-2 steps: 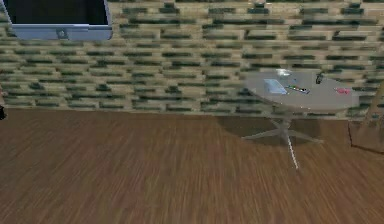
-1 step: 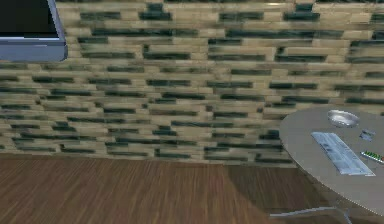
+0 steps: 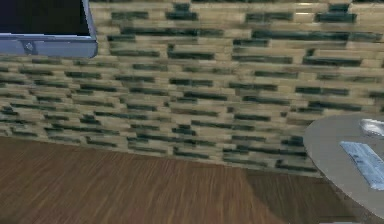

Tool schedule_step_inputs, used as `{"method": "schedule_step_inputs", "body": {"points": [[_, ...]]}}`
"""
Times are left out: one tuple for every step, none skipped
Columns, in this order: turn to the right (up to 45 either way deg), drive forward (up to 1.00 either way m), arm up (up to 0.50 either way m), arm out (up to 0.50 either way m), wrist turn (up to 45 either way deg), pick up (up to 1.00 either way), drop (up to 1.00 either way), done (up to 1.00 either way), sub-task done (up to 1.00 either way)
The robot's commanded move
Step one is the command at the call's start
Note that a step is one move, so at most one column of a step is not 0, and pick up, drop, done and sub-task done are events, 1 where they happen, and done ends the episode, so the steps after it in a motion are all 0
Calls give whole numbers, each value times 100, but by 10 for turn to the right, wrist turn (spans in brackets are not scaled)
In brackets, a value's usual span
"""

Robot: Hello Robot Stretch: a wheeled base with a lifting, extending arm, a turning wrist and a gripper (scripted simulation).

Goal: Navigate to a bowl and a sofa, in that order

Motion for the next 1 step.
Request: {"method": "schedule_step_inputs", "body": {"points": [[0, 50, 0, 0, 0, 0, 0, 0, 0]]}}
